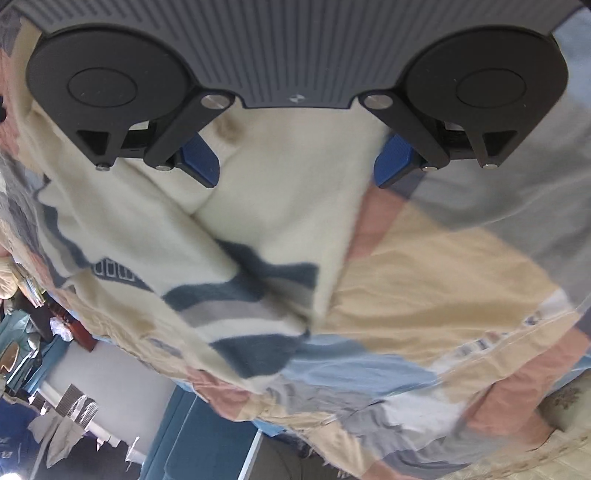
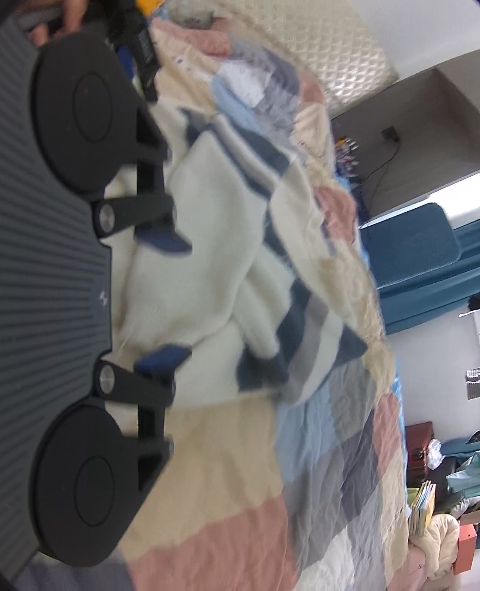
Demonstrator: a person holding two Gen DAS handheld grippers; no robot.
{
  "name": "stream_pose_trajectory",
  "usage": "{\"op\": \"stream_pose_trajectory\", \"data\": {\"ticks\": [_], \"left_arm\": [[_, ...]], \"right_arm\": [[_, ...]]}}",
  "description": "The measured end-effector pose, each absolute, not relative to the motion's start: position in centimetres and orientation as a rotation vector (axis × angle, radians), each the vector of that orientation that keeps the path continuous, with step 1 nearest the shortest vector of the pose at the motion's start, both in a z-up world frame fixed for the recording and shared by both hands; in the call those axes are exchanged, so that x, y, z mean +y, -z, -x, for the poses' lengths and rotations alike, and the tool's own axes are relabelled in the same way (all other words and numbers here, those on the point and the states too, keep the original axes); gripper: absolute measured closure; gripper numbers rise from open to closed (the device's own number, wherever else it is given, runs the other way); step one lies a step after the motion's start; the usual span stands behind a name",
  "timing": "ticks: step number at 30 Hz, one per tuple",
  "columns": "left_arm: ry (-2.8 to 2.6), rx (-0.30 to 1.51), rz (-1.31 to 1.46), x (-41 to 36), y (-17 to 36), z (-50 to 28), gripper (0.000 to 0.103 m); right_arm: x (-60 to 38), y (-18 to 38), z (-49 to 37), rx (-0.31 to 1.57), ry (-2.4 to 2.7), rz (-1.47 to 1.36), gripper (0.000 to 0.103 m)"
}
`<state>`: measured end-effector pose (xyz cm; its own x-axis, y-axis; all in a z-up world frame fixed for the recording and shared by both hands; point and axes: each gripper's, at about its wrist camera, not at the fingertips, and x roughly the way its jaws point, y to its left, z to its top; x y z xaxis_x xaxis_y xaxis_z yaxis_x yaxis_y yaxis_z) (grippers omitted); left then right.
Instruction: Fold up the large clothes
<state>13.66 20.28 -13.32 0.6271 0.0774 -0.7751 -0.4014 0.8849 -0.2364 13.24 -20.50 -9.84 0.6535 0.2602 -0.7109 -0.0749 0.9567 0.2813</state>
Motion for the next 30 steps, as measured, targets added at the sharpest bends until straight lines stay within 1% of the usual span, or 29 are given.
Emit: {"op": "stream_pose_trajectory", "data": {"ticks": [3,6,11,12,17,20,21,22,23,25,26,28,29,30], "left_arm": [[-0.318,0.872,0.433,21.4,12.9,-11.8,0.010],[-0.359,0.916,0.519,23.1,14.1,-10.5,0.010],[-0.387,0.984,0.690,25.4,16.8,-9.5,0.010],[-0.381,0.985,0.695,25.5,16.8,-9.4,0.010],[-0.317,1.003,0.686,24.3,17.1,-9.3,0.010],[-0.303,1.025,0.651,23.6,17.1,-9.5,0.011],[-0.295,1.024,0.649,23.4,16.9,-9.4,0.011],[-0.289,1.023,0.648,23.3,16.8,-9.2,0.014],[-0.286,1.022,0.643,23.2,16.7,-9.2,0.016],[-0.280,1.014,0.635,22.9,16.2,-8.8,0.026],[-0.280,1.011,0.631,22.8,16.1,-8.6,0.028],[-0.263,1.004,0.625,22.5,15.4,-8.0,0.044],[-0.249,1.002,0.625,22.5,15.3,-8.2,0.051],[-0.225,0.996,0.631,22.5,15.0,-7.9,0.071]], "right_arm": [[-22.2,11.4,-12.8,0.919,-0.168,-0.250,0.018],[-24.1,13.5,-12.8,1.006,-0.115,-0.385,0.018],[-24.5,16.6,-12.7,1.093,-0.133,-0.610,0.018],[-24.4,17.0,-12.7,1.104,-0.151,-0.642,0.017],[-23.2,17.3,-12.0,1.090,-0.336,-0.782,0.017],[-22.1,16.7,-11.5,1.063,-0.356,-0.739,0.023],[-21.9,16.8,-11.4,1.066,-0.345,-0.733,0.028],[-21.7,17.1,-11.5,1.076,-0.327,-0.722,0.034],[-21.7,17.4,-11.7,1.091,-0.300,-0.710,0.038],[-22.0,18.3,-12.0,1.116,-0.222,-0.709,0.060],[-22.3,18.6,-12.0,1.119,-0.190,-0.722,0.064],[-22.6,18.8,-11.9,1.107,-0.169,-0.751,0.074],[-22.5,18.7,-11.8,1.096,-0.179,-0.762,0.077],[-22.6,18.4,-11.6,1.080,-0.198,-0.776,0.081]]}}
